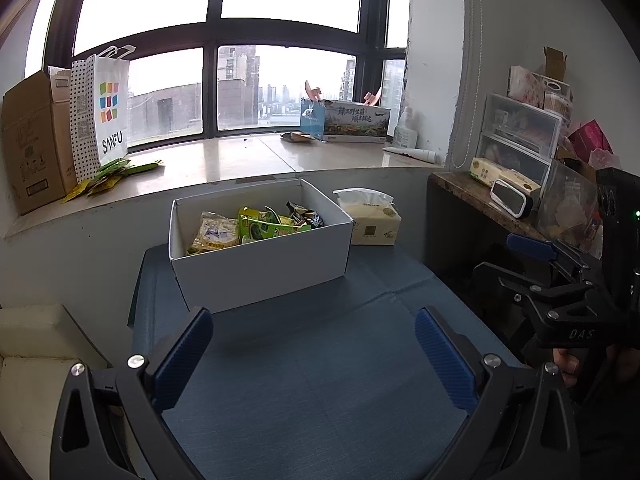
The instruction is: Organize snacks
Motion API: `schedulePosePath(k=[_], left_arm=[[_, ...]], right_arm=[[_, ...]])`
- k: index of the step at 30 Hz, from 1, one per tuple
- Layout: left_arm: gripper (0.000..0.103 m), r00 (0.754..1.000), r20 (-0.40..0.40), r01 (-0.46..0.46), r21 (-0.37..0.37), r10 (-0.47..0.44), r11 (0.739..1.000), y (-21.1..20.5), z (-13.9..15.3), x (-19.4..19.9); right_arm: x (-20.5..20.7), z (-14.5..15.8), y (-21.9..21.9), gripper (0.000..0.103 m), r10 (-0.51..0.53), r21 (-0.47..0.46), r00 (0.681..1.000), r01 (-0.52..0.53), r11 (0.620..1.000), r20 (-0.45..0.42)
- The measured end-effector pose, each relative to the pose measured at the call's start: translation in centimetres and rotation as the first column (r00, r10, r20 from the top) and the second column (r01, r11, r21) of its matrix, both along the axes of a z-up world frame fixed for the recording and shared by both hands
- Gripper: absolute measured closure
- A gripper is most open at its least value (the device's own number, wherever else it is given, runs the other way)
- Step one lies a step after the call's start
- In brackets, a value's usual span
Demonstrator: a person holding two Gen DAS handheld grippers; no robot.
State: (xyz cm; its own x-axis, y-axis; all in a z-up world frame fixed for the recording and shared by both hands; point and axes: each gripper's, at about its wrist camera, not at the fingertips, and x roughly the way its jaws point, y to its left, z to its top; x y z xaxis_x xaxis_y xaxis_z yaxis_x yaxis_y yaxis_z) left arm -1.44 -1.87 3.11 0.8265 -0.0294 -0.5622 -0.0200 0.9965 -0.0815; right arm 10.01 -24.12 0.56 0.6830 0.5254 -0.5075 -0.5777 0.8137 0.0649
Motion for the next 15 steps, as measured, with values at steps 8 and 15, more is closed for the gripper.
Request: schedulePosePath(k=[8, 15], left_arm=[[0.0, 1.0, -0.001, 0.002, 0.002, -0.002, 1.0, -0.13, 0.05, 0.07], [0.0, 1.0, 0.0, 0.005, 0.002, -0.005, 1.0, -0.12, 0.03, 0.16]], right_arm=[[0.01, 0.06, -0.07, 0.0, 0.002, 0.0, 1.0, -0.002, 1.0, 0.001], [-0.04, 0.05, -0.03, 0.0, 0.005, 0.0, 1.0, -0.005, 1.0, 0.0]])
